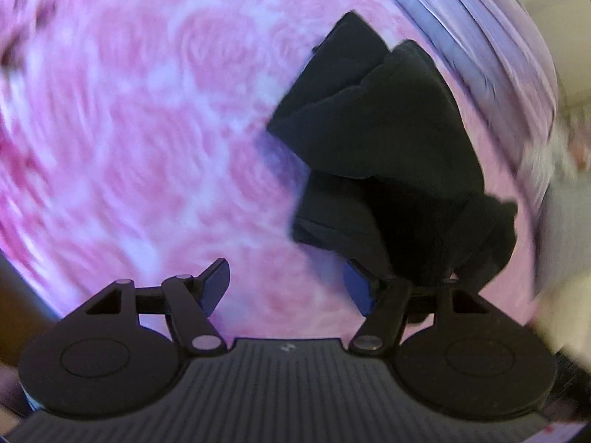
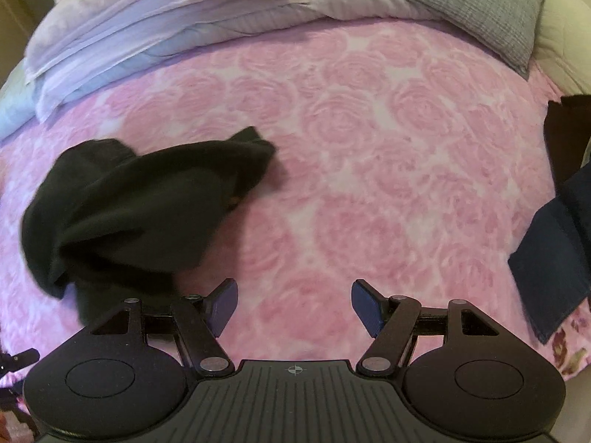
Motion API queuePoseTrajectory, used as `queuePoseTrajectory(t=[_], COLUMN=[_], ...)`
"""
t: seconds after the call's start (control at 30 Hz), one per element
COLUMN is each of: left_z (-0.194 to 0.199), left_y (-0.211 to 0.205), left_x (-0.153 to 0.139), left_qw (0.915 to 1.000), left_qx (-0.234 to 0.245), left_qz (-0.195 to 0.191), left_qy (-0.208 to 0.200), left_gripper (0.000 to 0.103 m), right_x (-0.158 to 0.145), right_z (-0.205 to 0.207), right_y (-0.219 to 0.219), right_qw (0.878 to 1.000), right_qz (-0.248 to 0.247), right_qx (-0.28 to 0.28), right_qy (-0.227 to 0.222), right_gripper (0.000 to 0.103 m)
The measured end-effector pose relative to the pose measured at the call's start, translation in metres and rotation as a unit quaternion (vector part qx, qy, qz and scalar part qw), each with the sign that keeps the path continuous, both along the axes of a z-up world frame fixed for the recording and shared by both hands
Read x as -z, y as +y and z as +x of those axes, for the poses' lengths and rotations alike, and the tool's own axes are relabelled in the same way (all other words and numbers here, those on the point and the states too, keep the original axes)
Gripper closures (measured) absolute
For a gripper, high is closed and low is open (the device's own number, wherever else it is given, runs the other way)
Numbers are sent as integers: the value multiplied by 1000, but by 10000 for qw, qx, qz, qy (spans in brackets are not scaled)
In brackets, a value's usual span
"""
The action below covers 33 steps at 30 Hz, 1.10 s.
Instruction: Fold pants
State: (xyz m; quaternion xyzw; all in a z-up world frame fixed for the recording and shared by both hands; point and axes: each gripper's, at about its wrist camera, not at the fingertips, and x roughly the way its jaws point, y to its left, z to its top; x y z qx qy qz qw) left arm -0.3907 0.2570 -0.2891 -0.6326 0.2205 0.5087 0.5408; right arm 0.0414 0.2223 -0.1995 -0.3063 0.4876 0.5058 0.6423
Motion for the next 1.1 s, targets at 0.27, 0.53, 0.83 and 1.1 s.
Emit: queuePoseTrajectory(t=[0.27, 0.53, 0.83, 1.1], left_z=[39, 50, -42, -161], left_y=[-4, 11, -15, -18], left_x=[73, 89, -22, -52], left_qw=[9811, 9732, 9735, 9500], left_qx=[-1604, -1943, -1698, -2004], left_qz=[-81, 282, 1384, 1525], left_qy=[-1079, -1199, 662, 1844], left_gripper=[38, 88, 96, 95], right_x=[36, 58, 50, 82], right_z=[43, 64, 63, 52], right_y=[4, 5, 30, 67], right_qw=[9998, 9993, 9962, 9838], right_qz=[-195, -295, 139, 536], right_qx=[44, 166, 261, 460], right_qy=[61, 186, 815, 1648], right_gripper=[38, 38, 38, 38])
